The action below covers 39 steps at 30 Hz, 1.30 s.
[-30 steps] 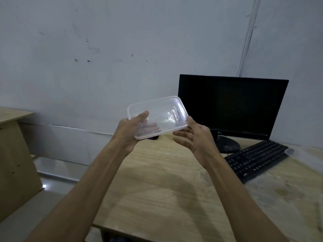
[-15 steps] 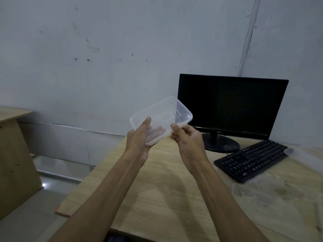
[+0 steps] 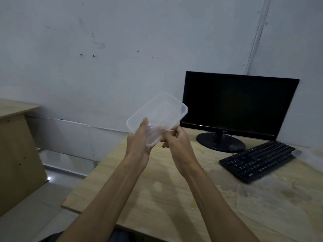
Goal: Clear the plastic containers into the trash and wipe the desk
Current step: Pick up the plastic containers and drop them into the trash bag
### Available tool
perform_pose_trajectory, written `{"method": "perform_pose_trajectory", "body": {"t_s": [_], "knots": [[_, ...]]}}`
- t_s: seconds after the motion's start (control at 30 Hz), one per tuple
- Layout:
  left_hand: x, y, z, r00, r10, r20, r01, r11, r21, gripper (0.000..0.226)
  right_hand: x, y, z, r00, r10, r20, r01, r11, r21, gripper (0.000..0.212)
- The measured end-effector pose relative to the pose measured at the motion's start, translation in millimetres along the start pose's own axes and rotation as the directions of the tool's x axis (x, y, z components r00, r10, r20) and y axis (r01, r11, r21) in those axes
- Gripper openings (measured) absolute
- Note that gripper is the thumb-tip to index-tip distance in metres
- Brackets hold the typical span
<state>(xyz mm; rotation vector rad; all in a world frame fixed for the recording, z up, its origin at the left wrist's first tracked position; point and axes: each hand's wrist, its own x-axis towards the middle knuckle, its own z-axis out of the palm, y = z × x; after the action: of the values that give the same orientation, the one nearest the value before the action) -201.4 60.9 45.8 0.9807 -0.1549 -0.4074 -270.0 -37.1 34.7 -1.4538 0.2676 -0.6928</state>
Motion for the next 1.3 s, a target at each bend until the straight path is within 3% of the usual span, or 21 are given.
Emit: {"method": "perform_pose_trajectory", "body": {"t_s": [0.1,0.17,0.3,0.4,0.63,0.77,0.87,1.0,1.1,1.2,1.3], "knots": [[-3,20,-23,0.985,-0.101,0.139,0.079,0.985,0.156,0.032,5,1,-1,0.993,0.112,-0.026,-0.103,0.968,0.230,0.034],[-5,35,-43,0.972,-0.150,0.183,0.104,0.965,0.240,0.035,5,4,4,0.980,0.200,0.022,-0.198,0.945,0.261,0.036],[-6,60,-90,0.974,-0.180,0.139,0.117,0.921,0.372,0.042,3,12,32,0.933,0.292,0.209,-0.318,0.942,0.105,0.030],[-8,73,-131,0.991,-0.113,0.076,0.071,0.904,0.422,0.037,-3,19,68,0.856,0.343,0.387,-0.388,0.921,0.040,0.031],[-27,96,-261,0.989,-0.147,-0.025,0.149,0.970,0.192,0.068,-42,55,180,0.723,0.322,0.611,-0.457,0.887,0.073,0.061],[-53,95,-332,0.979,-0.091,-0.181,0.103,0.993,0.055,0.037,-86,90,241,0.614,0.293,0.733,-0.406,0.914,-0.026,0.098],[-69,84,-375,0.945,-0.095,-0.311,0.120,0.991,0.063,0.031,-116,121,276,0.577,0.304,0.758,-0.368,0.925,-0.091,0.098],[-73,54,-420,0.890,-0.170,-0.424,0.256,0.954,0.154,0.026,-145,186,301,0.631,0.413,0.657,-0.405,0.897,-0.176,0.082],[-67,16,-456,0.833,-0.211,-0.511,0.393,0.876,0.279,0.026,-155,239,301,0.638,0.590,0.494,-0.570,0.794,-0.212,0.061],[-63,-38,-504,0.739,-0.213,-0.639,0.563,0.717,0.412,0.034,-149,283,293,0.688,0.618,0.381,-0.455,0.776,-0.437,0.039],[-73,-88,-553,0.661,0.024,-0.750,0.697,0.350,0.626,0.042,-132,319,286,0.701,0.568,0.430,-0.222,0.748,-0.626,0.032]]}}
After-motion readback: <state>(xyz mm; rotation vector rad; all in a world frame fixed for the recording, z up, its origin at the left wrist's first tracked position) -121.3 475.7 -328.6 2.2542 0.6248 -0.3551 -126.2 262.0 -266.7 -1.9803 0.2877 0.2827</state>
